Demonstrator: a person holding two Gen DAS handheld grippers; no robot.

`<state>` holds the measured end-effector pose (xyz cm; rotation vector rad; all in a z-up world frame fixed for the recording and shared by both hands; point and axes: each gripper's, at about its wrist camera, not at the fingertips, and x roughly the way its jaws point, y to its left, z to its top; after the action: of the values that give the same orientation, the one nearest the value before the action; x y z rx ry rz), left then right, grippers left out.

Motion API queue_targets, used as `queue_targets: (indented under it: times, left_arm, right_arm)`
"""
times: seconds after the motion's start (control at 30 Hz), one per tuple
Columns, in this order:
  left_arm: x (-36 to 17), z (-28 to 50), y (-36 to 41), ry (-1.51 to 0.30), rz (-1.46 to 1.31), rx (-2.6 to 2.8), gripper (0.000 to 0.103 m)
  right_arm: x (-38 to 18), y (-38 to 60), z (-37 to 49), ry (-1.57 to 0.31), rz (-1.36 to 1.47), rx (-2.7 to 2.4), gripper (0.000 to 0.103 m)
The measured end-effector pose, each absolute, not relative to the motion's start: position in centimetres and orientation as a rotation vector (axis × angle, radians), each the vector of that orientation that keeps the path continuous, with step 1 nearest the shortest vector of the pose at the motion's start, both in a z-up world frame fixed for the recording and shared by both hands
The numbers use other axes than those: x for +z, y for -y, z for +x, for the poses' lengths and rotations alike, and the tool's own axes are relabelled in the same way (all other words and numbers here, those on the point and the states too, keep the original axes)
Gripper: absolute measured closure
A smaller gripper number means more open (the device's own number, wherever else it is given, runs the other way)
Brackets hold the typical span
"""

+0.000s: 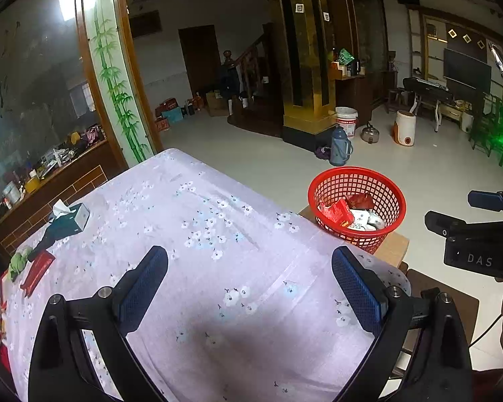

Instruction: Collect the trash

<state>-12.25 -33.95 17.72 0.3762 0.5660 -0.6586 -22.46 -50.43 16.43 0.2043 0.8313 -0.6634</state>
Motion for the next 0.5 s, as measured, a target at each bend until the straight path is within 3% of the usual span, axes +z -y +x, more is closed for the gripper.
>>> queue_targets:
  times: [0.5]
  left_arm:
    - [17.44,-12.23,33.94,-0.572,0.38,-0.656,0.005]
  right_arm:
    - [16.36,50.12,-21.95,-0.84,0.195,-0.654,0.016]
